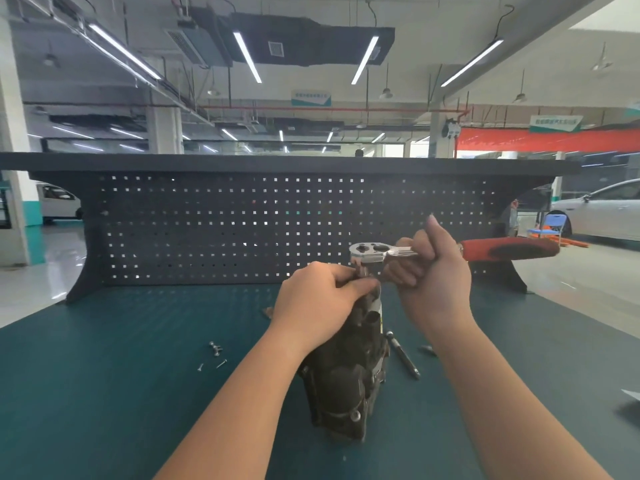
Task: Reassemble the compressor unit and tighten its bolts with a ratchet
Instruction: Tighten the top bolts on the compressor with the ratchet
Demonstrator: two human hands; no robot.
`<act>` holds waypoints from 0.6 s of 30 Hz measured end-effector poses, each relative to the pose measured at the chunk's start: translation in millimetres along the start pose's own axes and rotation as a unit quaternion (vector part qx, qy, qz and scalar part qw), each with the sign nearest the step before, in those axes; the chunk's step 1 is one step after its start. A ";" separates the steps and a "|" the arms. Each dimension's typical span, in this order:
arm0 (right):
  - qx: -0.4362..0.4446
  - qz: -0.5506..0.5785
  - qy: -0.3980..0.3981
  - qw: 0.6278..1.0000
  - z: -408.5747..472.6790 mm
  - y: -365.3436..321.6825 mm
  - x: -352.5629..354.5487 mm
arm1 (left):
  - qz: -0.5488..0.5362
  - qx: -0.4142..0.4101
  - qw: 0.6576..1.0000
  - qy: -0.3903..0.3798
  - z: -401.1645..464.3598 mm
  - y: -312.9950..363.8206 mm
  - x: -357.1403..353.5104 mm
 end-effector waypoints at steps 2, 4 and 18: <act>0.063 -0.061 0.053 0.995 -12.5 -7.0 -2.2 | 0.013 -0.001 1.000 0.002 0.9 1.2 -0.7; 0.130 -0.154 0.108 0.973 -28.1 -12.5 -7.4 | 0.021 -0.002 1.000 0.000 2.1 3.2 -1.3; 0.170 -0.459 0.063 0.870 -57.0 -2.7 -57.4 | 0.012 -0.010 1.000 -0.014 -2.2 11.1 0.9</act>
Point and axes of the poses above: each hand's wrist, its own z-axis towards the middle knuckle, its own x-axis out of the back of the hand, y = z × x, the point moved 6 cm from there along z, towards the middle knuckle, and after that the axes turned 11 degrees about -y, right-handed, at the moved point
